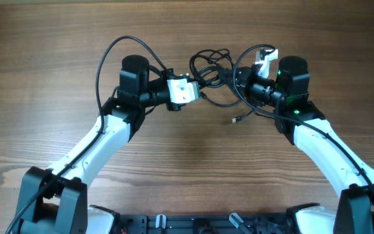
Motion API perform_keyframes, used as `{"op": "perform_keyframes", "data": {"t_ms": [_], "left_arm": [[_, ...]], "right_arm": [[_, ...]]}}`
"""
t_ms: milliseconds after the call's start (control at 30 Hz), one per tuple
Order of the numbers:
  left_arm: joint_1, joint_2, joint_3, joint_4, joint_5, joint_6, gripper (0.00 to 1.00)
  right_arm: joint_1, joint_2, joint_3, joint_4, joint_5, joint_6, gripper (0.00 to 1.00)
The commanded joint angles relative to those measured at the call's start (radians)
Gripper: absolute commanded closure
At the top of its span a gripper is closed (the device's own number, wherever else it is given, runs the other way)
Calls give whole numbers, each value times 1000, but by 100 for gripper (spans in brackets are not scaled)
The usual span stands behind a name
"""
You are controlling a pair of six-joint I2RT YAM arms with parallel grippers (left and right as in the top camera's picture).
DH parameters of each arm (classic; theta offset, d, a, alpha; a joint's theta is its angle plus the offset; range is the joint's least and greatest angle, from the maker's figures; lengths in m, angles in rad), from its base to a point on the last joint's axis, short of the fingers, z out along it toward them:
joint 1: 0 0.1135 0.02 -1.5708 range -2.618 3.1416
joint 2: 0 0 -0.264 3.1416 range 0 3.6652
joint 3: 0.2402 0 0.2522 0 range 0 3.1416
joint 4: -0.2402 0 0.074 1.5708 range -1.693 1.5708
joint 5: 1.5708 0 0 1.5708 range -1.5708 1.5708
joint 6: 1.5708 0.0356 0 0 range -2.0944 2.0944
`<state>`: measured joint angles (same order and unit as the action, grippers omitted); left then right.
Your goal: Untangle cables
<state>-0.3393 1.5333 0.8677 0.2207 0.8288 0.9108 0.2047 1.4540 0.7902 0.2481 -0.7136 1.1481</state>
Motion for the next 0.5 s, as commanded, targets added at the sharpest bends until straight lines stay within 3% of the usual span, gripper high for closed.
{"op": "perform_keyframes", "data": {"t_ms": [0,33,67,167,267,367,467], "left_arm": [[-3,-3,2,-1,19,2,78],[-3,-3,2,-1,10,2,57],[-3,-3,2,-1,2,1,48],[-3,-3,2,-1,0,-2,45],[-3,-3,2,-1,0,-2,56],[-3,-3,2,-1,-18,-2,77],[-3,-3,2,-1,-26,-2,91]], "right_arm": [[-2,-5,8,29,-29,-23,96],[-2,-5,8,33,-37,-25,96],[-2,-5,8,44,-49,-42,96],[-2,-5,8,81,-77,-53,96],[-2,-5,8,80,-90,-73,96],[-2,-5,8,80,-97,-76,96],[-2,-5,8,80,-97,-76,96]]}}
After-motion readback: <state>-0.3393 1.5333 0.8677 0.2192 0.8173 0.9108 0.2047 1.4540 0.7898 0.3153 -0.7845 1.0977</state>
